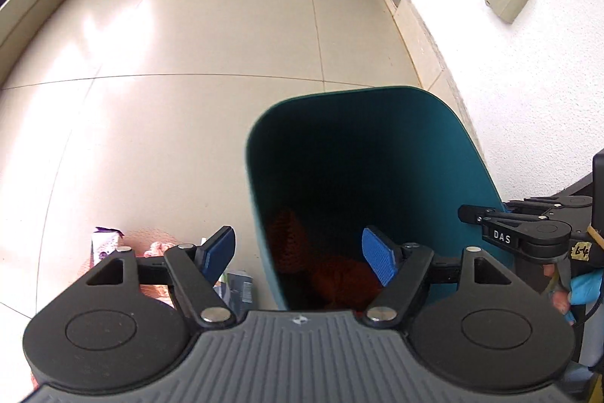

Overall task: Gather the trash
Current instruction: 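Lower the left gripper and grasp the grey-blue snack bag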

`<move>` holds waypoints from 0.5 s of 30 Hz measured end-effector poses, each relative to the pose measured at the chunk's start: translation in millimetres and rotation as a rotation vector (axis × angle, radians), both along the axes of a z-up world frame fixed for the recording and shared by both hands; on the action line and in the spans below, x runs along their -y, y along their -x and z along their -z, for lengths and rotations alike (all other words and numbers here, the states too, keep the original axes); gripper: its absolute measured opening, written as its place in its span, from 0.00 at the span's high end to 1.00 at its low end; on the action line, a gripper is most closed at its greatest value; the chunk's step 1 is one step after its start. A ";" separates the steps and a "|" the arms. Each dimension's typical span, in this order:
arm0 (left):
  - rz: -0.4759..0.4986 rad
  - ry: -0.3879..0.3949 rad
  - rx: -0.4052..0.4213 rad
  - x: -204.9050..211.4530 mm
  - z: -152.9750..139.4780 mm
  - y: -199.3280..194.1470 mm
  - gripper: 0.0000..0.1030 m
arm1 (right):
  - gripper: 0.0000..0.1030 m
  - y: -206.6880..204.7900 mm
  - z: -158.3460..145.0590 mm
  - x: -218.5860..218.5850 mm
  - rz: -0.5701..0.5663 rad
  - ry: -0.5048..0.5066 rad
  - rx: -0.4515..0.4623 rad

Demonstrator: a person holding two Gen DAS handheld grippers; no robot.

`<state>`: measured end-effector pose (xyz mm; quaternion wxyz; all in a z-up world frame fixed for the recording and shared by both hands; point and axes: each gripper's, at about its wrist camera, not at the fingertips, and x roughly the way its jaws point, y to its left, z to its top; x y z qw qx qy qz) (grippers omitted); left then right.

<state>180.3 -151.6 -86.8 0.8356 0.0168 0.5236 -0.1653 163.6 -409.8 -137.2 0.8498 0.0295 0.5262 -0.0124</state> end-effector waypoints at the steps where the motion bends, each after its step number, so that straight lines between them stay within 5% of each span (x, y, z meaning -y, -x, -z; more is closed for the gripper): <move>1: -0.024 -0.004 0.012 -10.7 -1.4 -2.1 0.27 | 0.90 0.5 -0.5 -0.3 -0.002 0.002 0.000; 9: -0.218 -0.082 -0.001 -96.4 5.9 -29.8 0.26 | 0.89 4.3 -0.6 -8.3 -0.047 0.039 -0.003; 15: -0.291 -0.130 -0.054 -126.0 52.7 -44.9 0.26 | 0.90 0.2 5.5 -8.7 -0.046 0.036 -0.022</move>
